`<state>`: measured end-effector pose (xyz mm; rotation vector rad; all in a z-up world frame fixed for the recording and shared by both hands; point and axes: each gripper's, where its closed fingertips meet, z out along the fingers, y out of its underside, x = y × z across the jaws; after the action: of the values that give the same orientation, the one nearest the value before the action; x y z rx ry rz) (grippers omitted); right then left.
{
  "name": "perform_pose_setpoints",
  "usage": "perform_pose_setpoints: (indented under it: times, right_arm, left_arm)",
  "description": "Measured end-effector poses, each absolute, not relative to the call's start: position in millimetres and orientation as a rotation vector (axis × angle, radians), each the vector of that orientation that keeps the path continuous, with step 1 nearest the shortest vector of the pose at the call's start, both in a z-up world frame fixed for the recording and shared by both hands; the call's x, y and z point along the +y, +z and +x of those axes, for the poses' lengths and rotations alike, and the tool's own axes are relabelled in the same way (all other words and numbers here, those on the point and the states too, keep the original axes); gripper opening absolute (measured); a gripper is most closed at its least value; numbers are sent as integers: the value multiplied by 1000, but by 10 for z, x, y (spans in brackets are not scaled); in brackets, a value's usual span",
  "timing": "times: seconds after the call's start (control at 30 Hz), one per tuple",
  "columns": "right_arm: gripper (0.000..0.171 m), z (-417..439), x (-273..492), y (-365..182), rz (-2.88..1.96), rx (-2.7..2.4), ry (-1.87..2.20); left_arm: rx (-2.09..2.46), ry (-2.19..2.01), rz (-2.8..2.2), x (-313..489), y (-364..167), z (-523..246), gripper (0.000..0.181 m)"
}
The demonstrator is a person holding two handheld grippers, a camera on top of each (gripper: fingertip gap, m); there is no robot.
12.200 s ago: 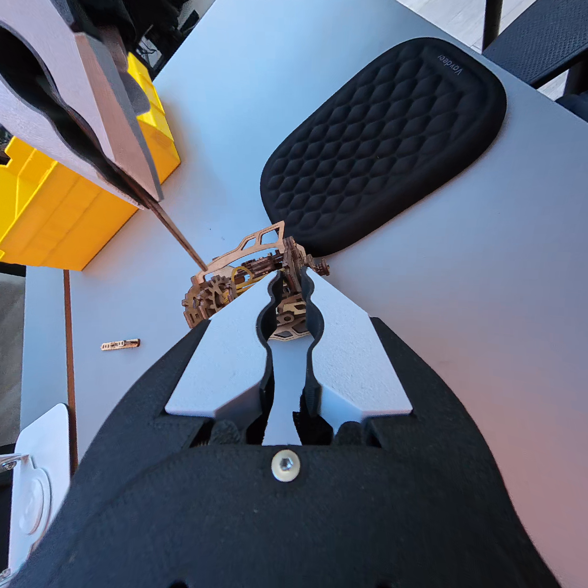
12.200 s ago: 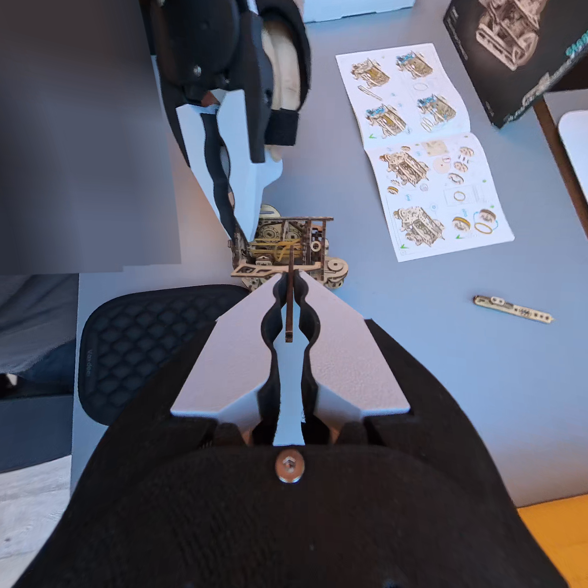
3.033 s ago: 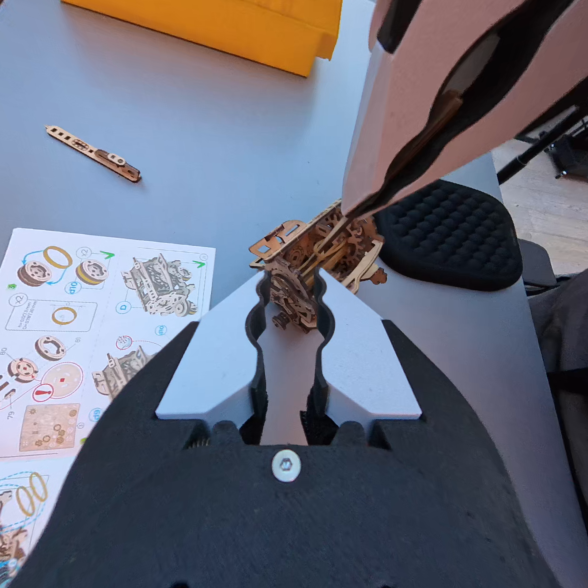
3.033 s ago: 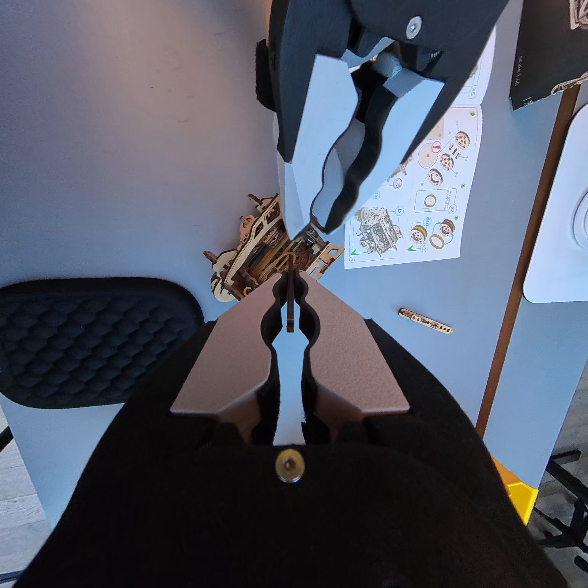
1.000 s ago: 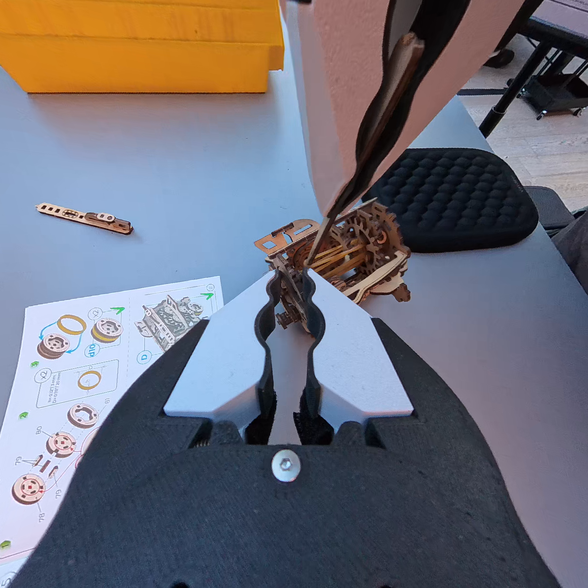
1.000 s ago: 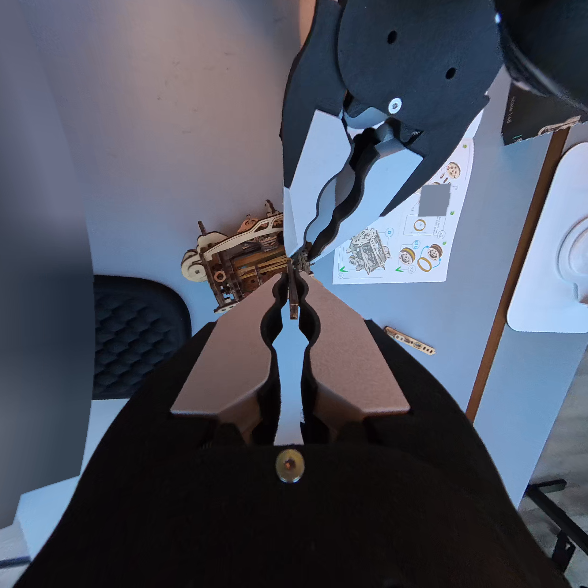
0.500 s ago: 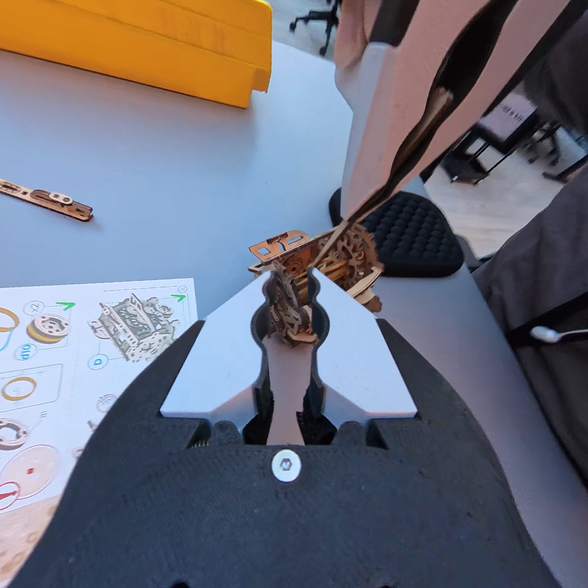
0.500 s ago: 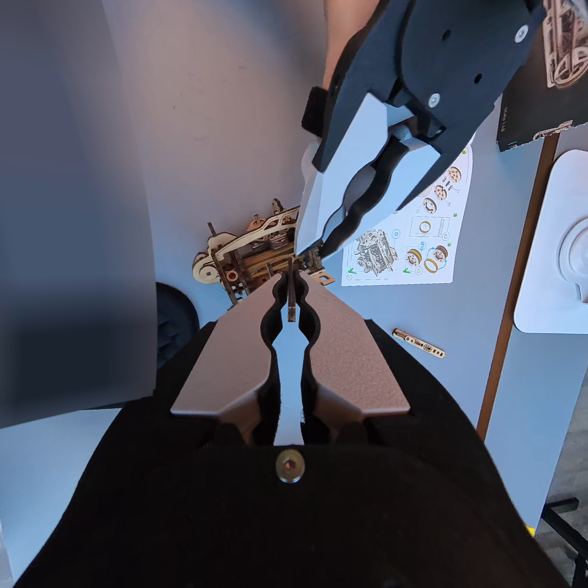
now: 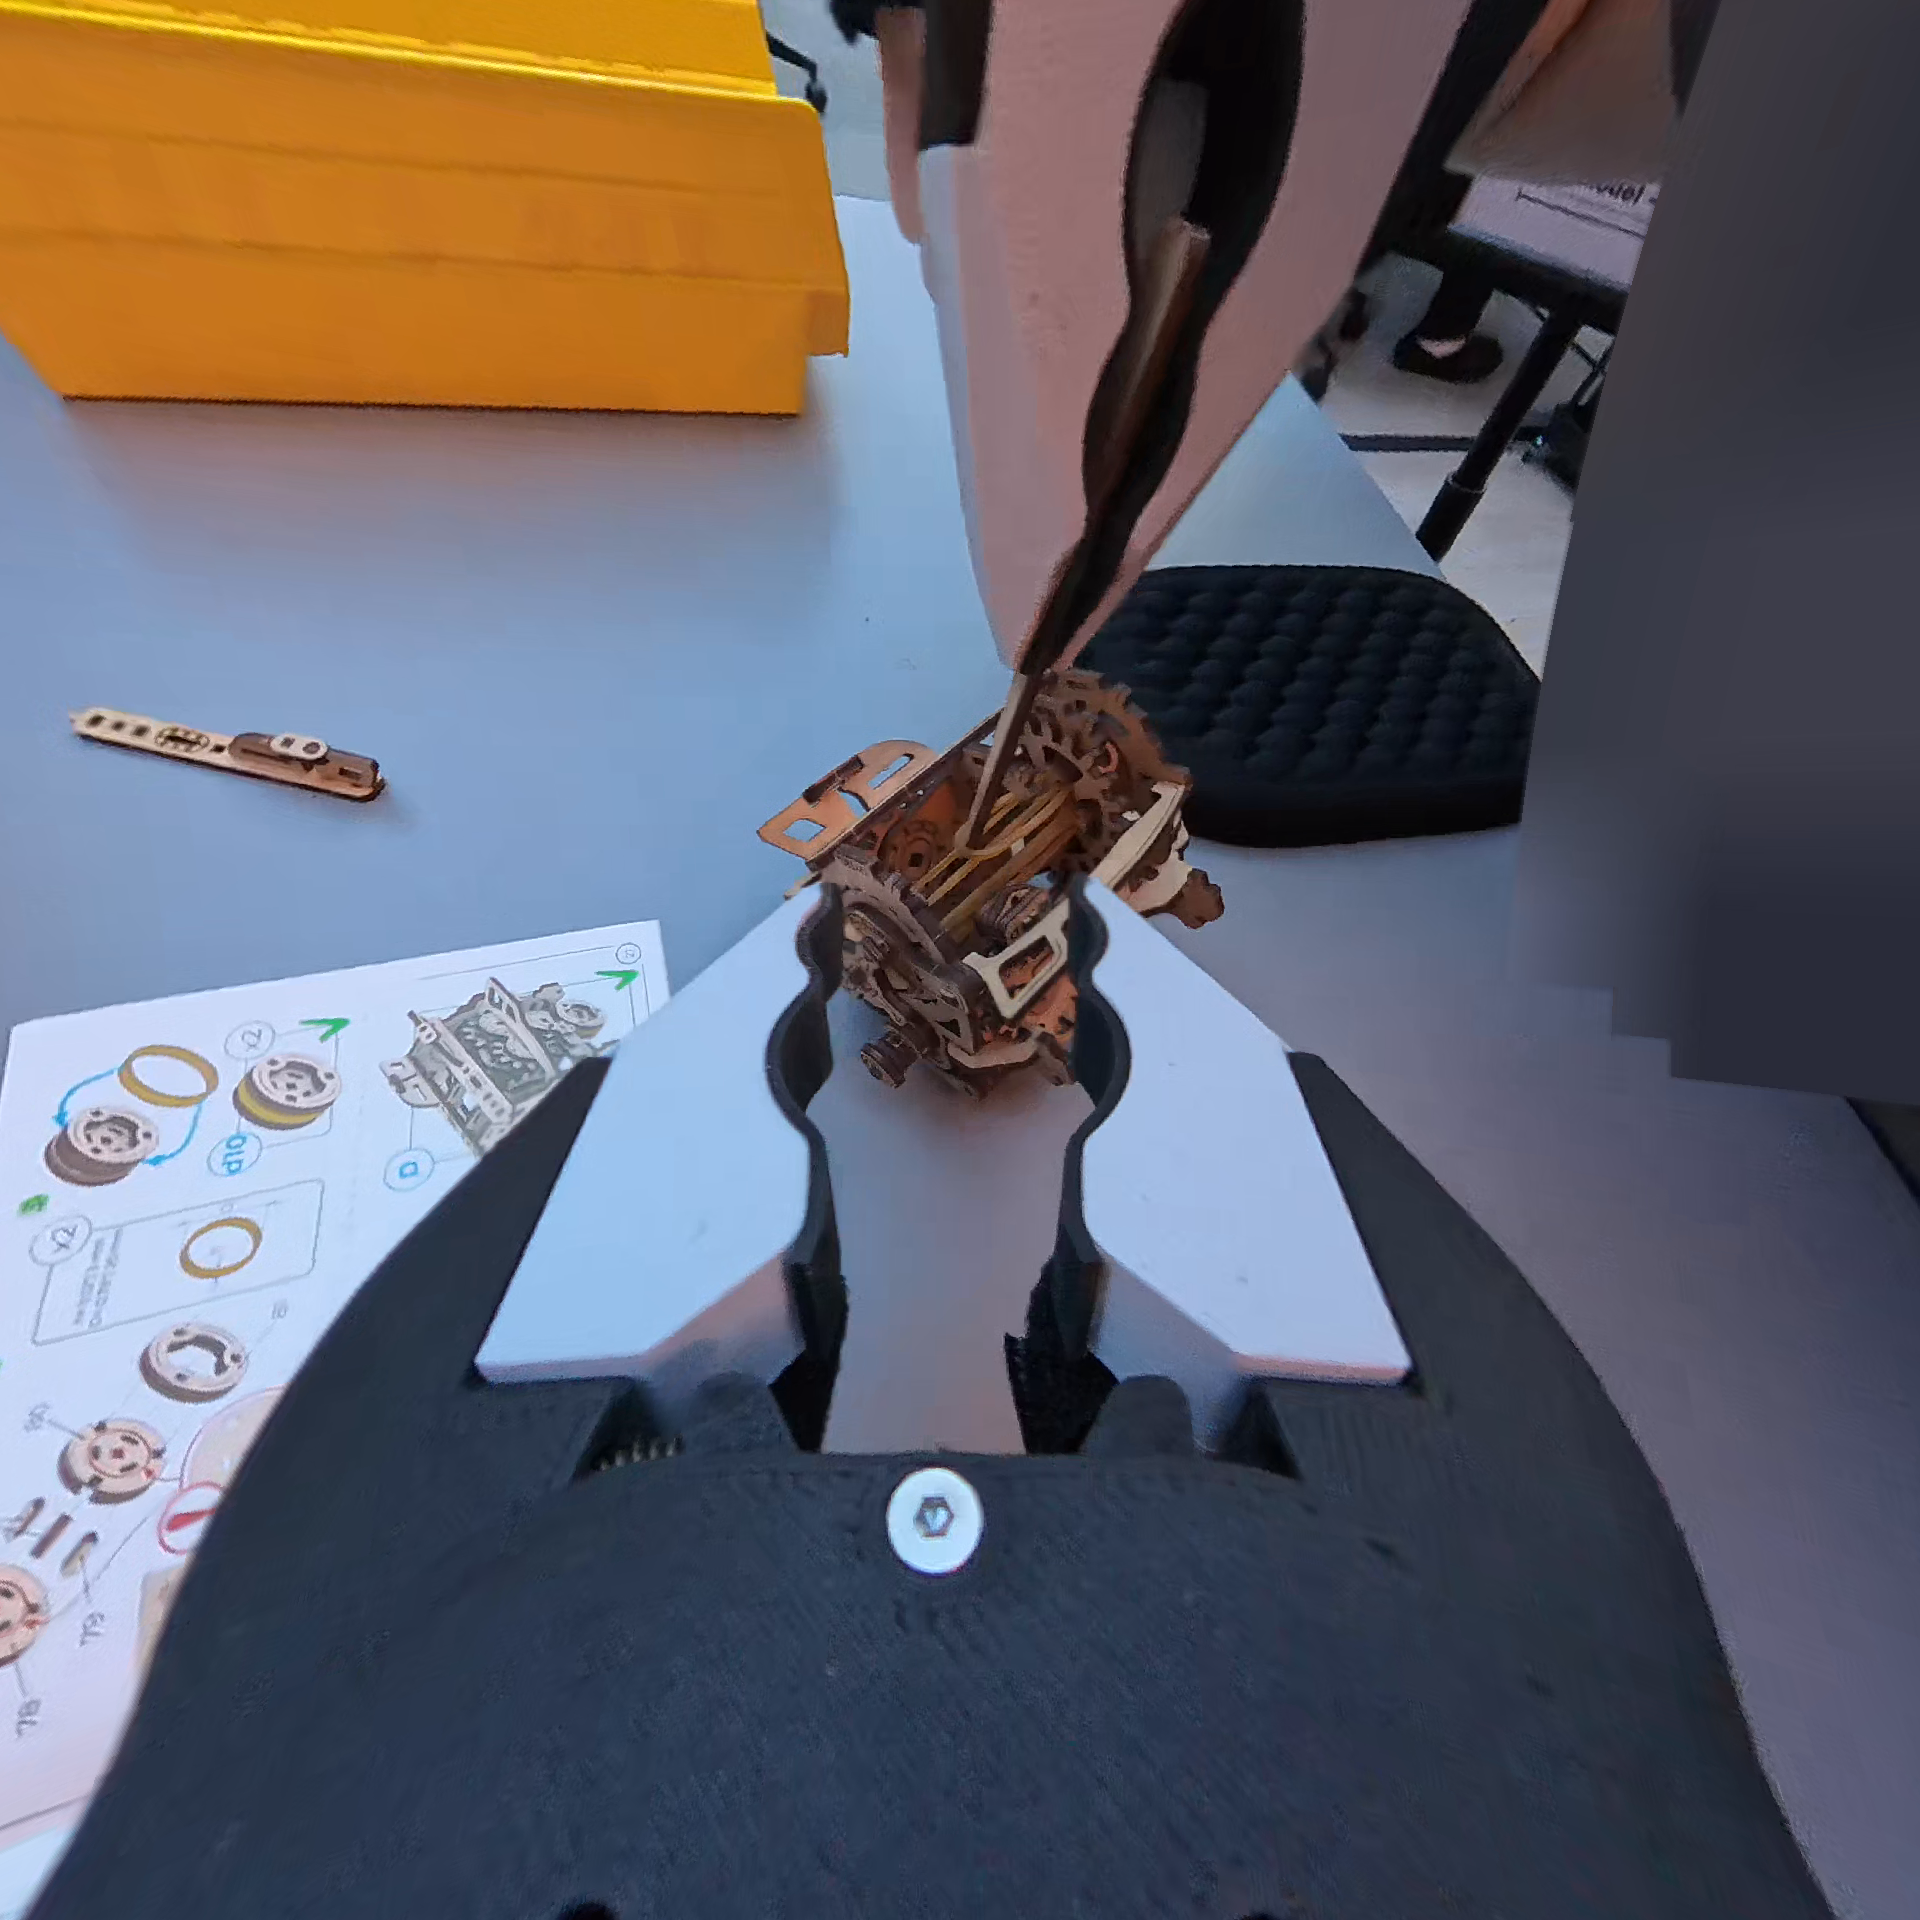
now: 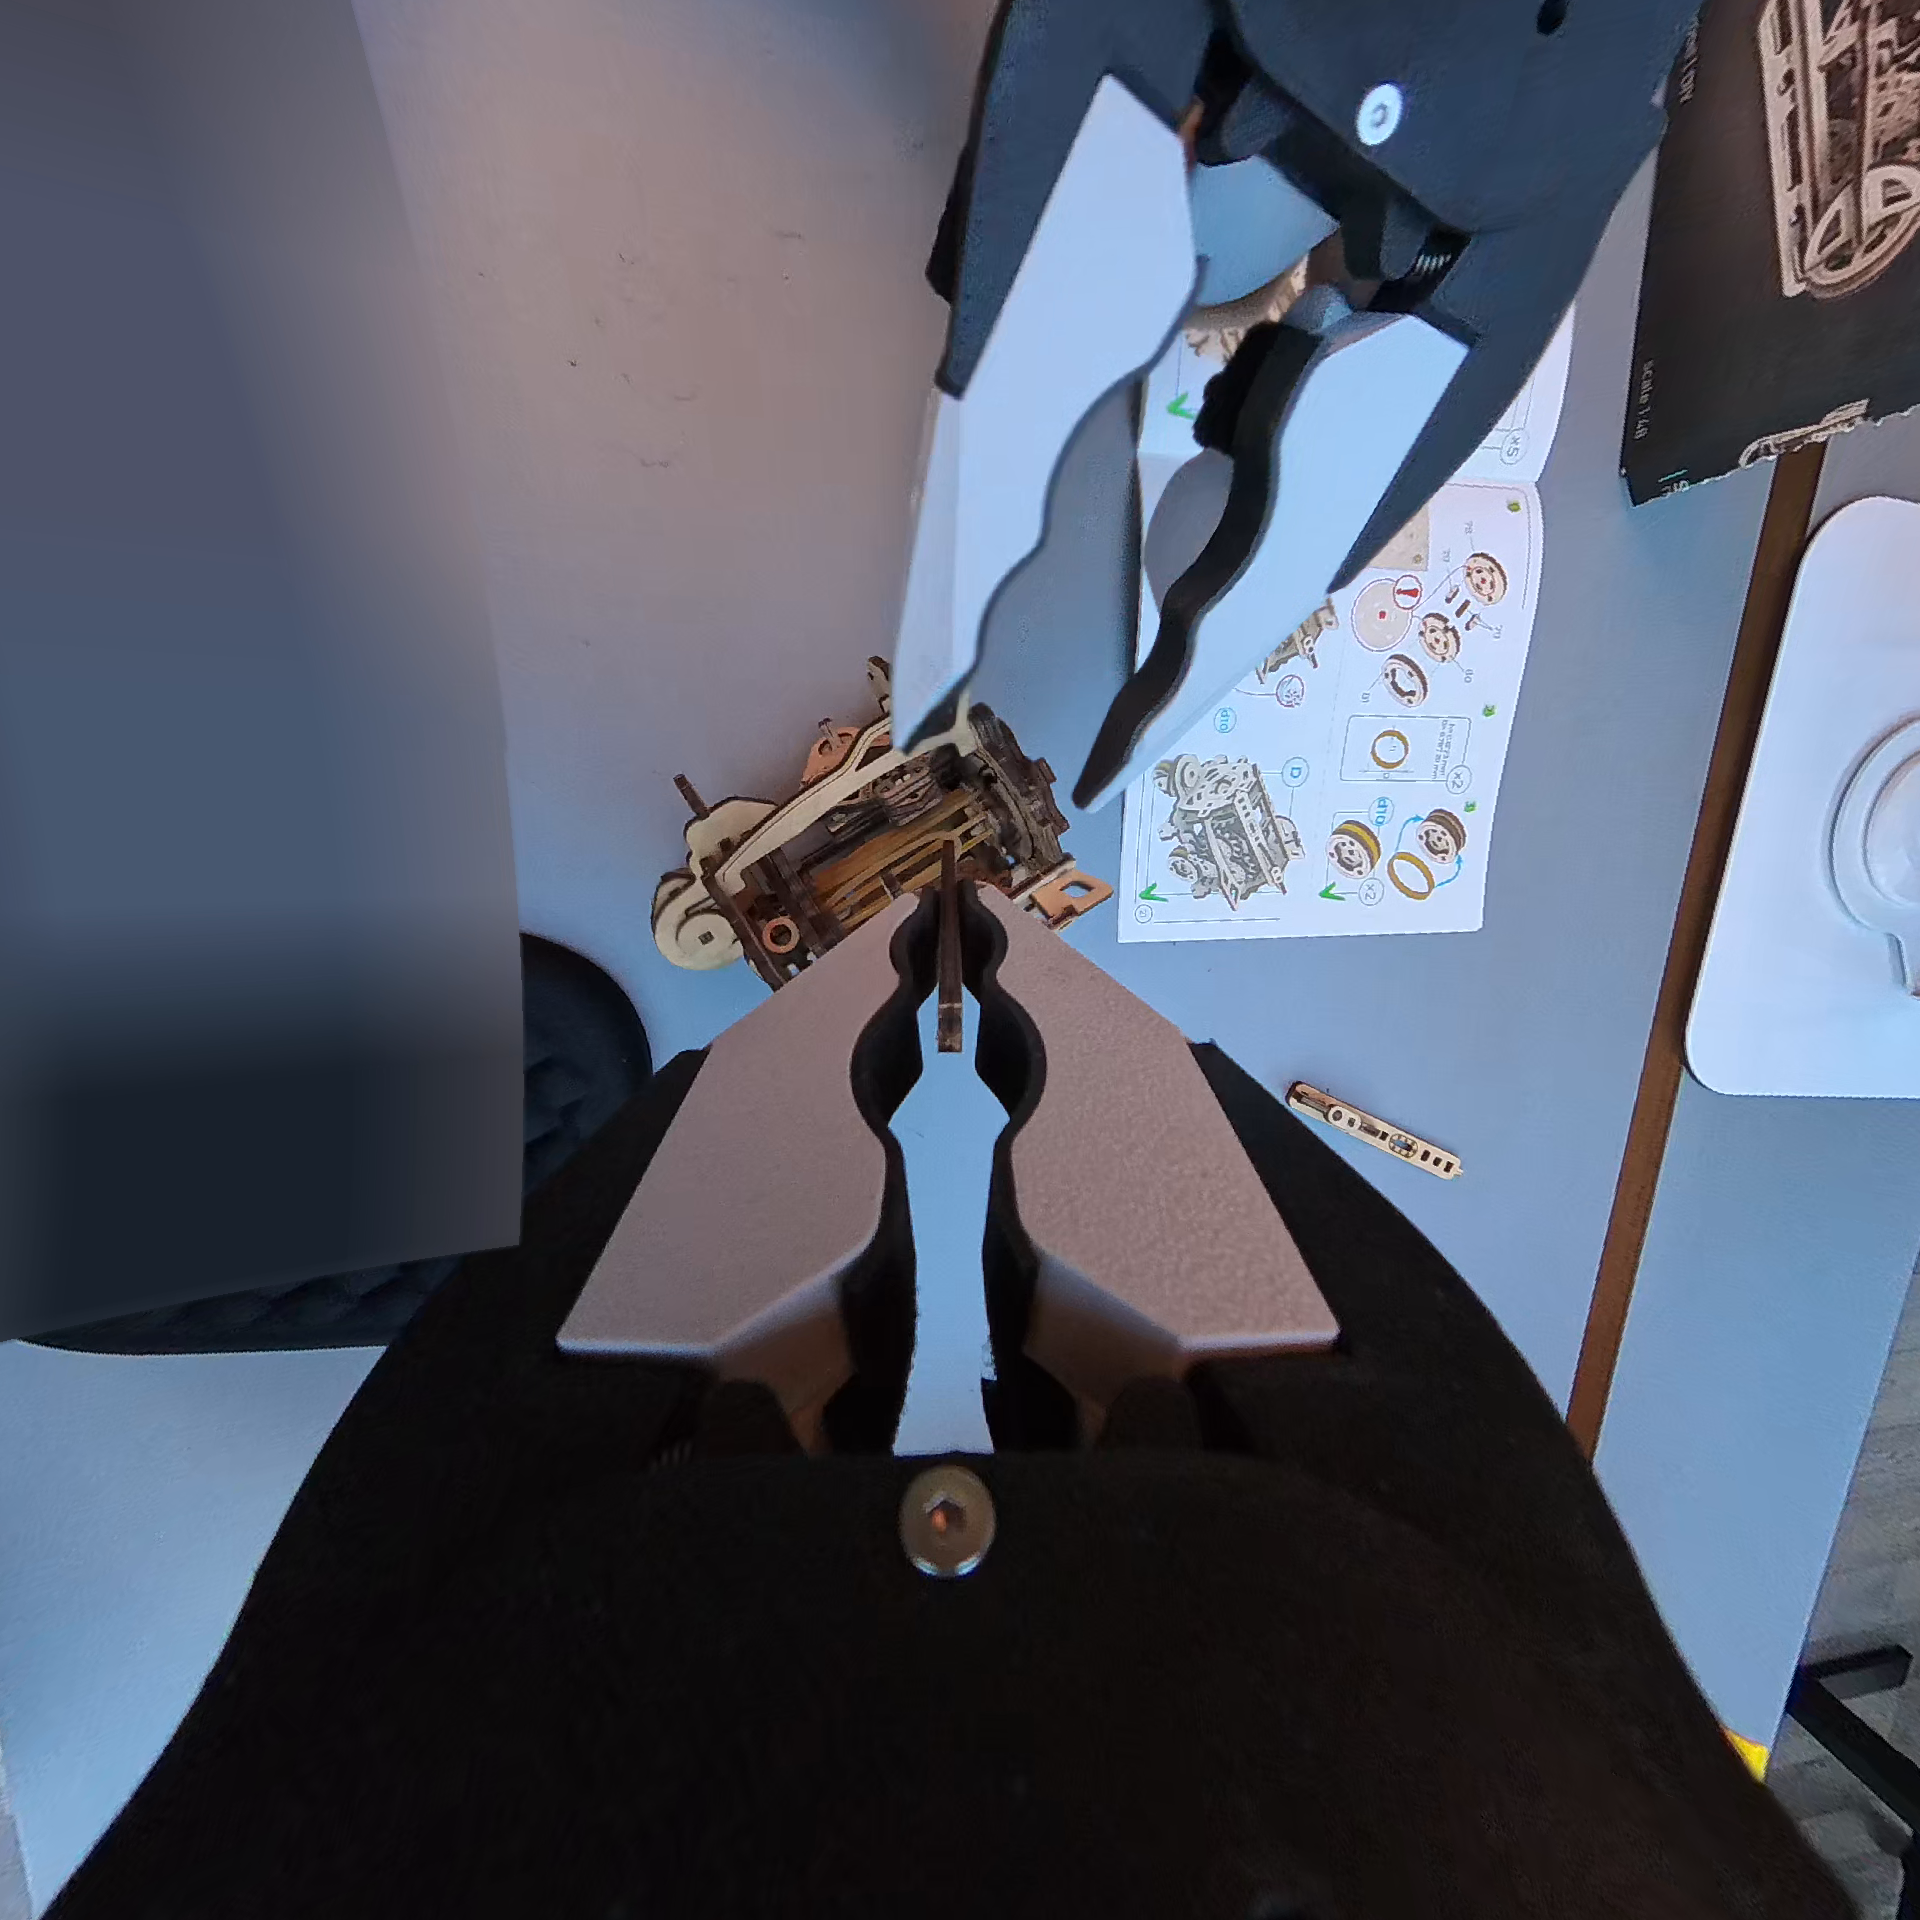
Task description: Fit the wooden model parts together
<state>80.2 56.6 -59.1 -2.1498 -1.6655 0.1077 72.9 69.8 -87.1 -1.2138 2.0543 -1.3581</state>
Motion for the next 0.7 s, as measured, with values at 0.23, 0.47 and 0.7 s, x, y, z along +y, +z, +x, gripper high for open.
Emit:
perform_pose_setpoints:
  times: [0.23, 0.47, 0.7]
  right_arm:
    - [1, 810, 555, -608, -2158, -1670, 111]
    - [1, 804, 556, -596, -2158, -1669, 122]
    - [1, 795, 551, -602, -2161, -1674, 126]
  left_arm:
    - [2083, -1389, -1008, 669, -855, 673, 53]
    - [2066, -1265, -879, 701, -847, 723, 42]
    - [2121, -1285, -840, 678, -873, 659, 47]
